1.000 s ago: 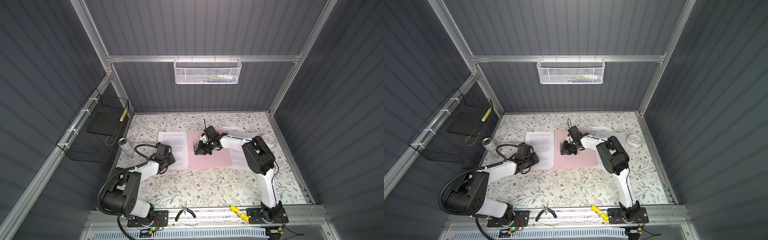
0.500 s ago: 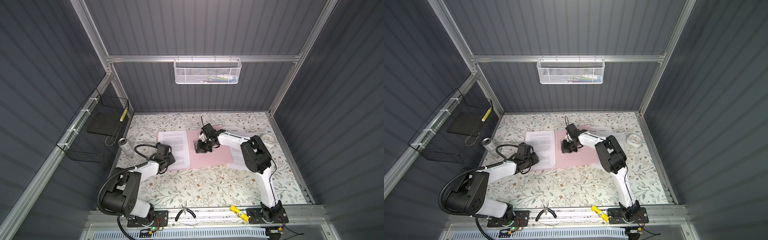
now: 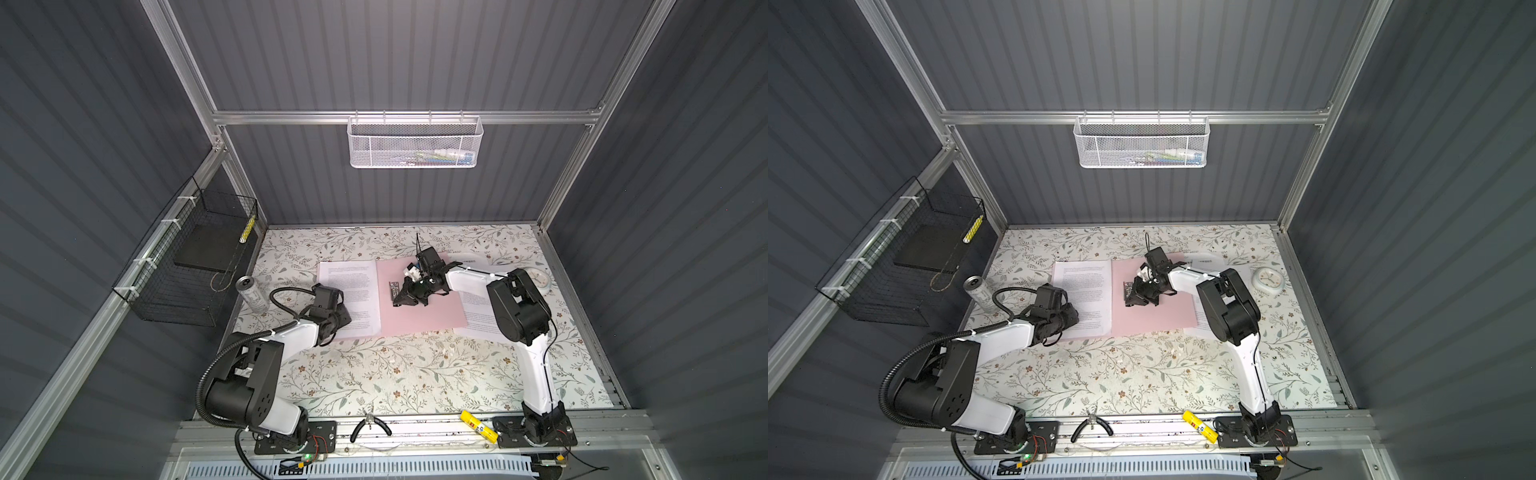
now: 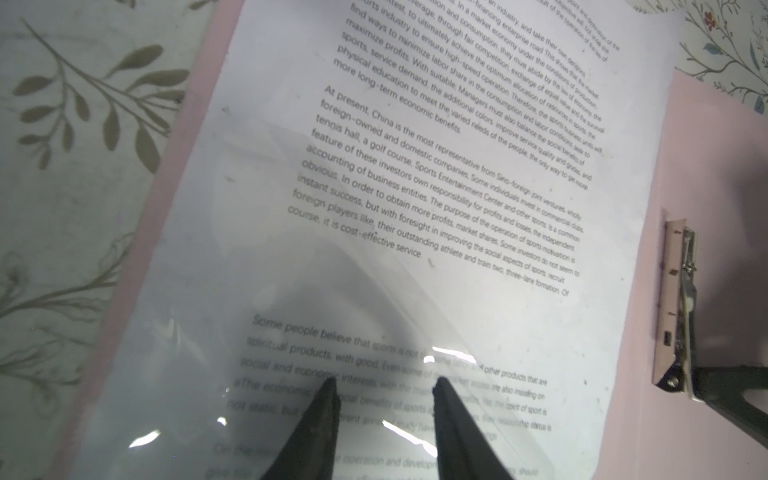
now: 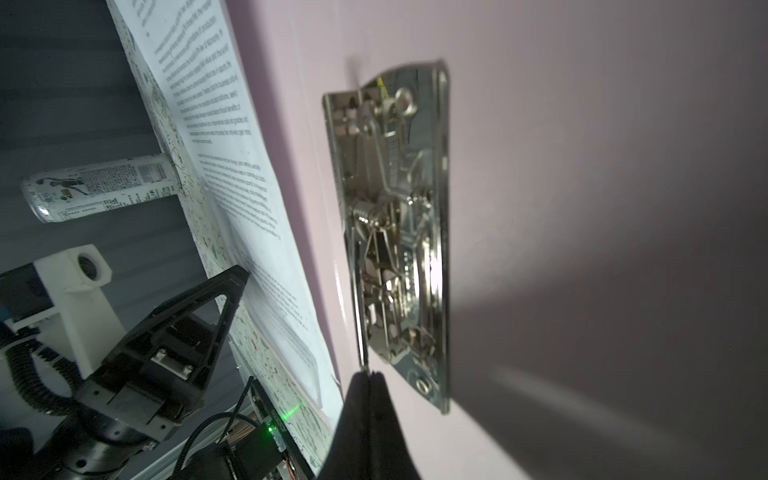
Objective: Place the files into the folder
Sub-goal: 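Press the clip lever down with the right gripper to close the clip, then release the clip lever and swing the right gripper toward the Chinese-text papers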
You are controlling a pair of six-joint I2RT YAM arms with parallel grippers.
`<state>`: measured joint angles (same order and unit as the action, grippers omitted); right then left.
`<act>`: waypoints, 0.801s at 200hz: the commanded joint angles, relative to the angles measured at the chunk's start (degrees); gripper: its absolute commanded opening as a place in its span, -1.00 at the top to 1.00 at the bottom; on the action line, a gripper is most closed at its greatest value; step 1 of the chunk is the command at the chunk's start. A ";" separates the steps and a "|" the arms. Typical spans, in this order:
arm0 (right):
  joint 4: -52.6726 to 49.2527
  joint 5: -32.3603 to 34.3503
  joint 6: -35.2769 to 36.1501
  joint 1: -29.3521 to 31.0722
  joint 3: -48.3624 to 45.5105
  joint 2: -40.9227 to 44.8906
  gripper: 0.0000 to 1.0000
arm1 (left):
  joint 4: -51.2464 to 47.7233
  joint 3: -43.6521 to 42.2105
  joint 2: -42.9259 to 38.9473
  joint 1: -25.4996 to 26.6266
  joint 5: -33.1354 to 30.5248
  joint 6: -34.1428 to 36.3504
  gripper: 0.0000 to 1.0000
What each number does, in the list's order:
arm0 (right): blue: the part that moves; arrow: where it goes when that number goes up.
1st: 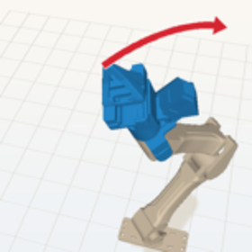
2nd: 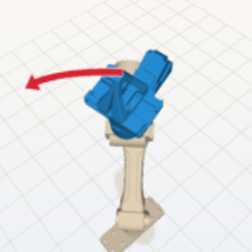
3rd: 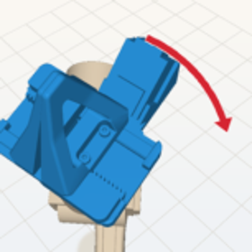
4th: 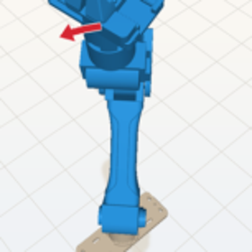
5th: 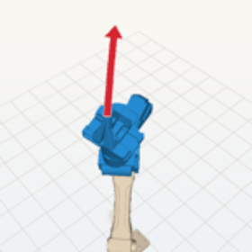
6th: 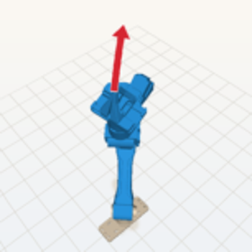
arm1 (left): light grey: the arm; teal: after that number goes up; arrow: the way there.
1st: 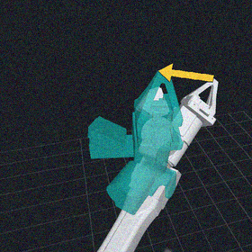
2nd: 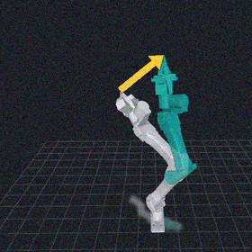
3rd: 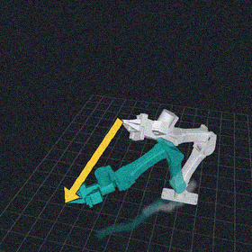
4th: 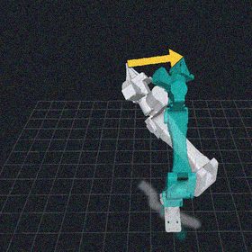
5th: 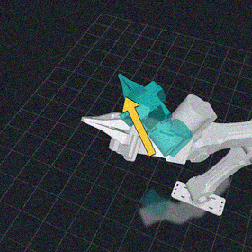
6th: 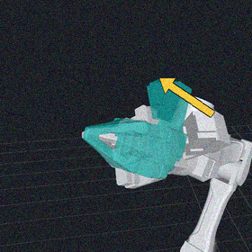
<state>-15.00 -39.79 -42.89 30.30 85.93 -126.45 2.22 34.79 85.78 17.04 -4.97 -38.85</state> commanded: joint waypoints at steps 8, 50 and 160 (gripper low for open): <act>-0.13 -0.46 -3.96 -1.27 -1.47 1.15 1.00 | -9.86 -1.75 2.64 -0.69 -1.74 -0.44 0.20; 2.50 -2.14 -5.41 -2.21 -1.88 4.07 0.78 | -9.67 -1.91 2.55 -0.69 -1.91 -0.78 0.20; 1.35 -2.78 -5.07 -2.26 -4.17 3.39 0.85 | -8.55 -3.12 1.43 -0.69 -2.50 -1.90 0.20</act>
<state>-12.69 -41.85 -48.56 27.24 81.84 -122.08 2.26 34.70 85.73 17.04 -6.17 -39.72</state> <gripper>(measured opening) 0.078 0.401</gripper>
